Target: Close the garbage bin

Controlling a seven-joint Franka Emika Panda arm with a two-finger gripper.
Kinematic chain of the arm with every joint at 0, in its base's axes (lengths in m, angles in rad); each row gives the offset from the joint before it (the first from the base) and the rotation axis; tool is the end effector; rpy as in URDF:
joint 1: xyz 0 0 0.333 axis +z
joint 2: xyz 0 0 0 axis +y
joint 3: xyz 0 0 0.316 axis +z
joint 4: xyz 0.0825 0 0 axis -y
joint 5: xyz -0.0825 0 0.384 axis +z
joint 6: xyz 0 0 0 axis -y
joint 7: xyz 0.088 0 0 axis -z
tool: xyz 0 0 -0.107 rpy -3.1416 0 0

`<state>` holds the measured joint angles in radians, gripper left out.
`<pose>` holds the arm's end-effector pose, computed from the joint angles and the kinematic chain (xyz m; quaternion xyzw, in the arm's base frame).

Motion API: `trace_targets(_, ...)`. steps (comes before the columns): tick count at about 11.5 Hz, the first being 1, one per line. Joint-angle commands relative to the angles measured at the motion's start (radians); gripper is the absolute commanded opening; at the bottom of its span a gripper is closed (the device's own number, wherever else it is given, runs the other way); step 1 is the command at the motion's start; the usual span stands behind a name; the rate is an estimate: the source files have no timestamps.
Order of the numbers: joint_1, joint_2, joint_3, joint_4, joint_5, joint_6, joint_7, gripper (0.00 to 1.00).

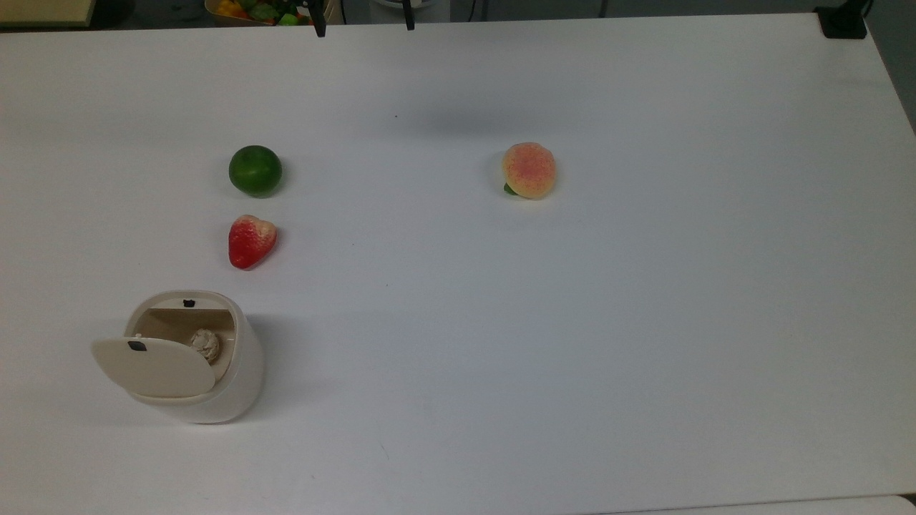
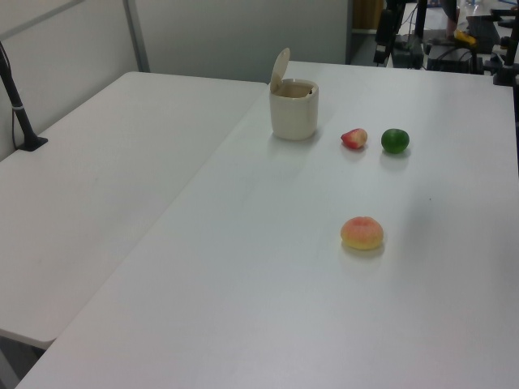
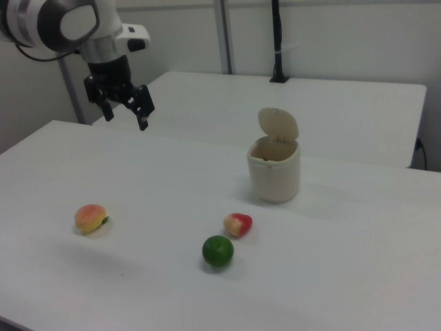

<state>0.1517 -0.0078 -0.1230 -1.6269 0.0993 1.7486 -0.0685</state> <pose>0.5682 0.0249 0.6192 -0.9957 -0.0428 -0.0656 0.0485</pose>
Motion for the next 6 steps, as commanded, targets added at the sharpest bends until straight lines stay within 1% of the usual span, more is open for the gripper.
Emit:
trace_targets(1,0.016,-0.02,-0.012,-0.03,0.003,0.022,-0.019,1.0)
trace_targets(6,0.011,-0.02,-0.012,-0.03,0.008,0.023,-0.017,1.0)
